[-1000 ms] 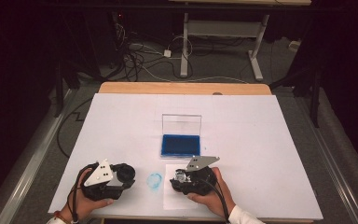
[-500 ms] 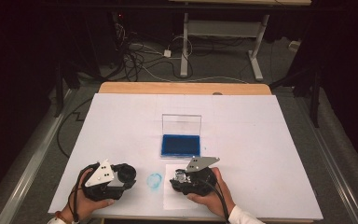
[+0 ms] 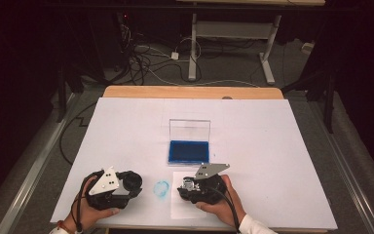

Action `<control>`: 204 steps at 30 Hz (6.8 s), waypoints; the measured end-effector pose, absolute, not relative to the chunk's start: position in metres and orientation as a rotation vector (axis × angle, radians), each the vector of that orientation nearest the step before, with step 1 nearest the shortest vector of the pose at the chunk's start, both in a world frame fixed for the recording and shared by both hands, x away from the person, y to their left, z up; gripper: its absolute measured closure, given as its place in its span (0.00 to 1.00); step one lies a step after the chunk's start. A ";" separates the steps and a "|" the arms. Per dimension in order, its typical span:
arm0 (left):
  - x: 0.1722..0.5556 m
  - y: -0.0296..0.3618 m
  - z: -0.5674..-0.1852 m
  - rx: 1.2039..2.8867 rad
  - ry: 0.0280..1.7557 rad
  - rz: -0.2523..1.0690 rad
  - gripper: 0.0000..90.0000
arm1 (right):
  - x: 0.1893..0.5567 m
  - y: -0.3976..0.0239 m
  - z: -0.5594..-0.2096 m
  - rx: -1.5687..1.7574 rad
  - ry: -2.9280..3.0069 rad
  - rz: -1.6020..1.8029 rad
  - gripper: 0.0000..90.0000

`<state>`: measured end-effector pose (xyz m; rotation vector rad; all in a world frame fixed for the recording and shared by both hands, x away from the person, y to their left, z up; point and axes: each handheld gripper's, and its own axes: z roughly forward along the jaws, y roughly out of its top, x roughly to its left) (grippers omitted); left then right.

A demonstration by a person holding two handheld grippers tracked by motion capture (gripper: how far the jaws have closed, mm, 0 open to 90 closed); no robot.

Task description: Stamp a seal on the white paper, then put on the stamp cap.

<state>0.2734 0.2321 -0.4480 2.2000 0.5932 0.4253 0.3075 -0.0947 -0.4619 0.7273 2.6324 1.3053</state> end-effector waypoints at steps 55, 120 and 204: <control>0.277 0.228 -0.453 2.213 0.586 0.405 0.41 | 0.304 -0.124 -0.385 0.642 2.433 1.487 0.63; 0.279 0.137 -0.433 2.083 0.389 0.289 0.41 | 0.294 -0.082 -0.347 0.486 2.418 1.654 0.63; 0.279 0.137 -0.441 2.095 0.457 0.333 0.41 | 0.305 -0.073 -0.386 0.575 2.542 1.593 0.63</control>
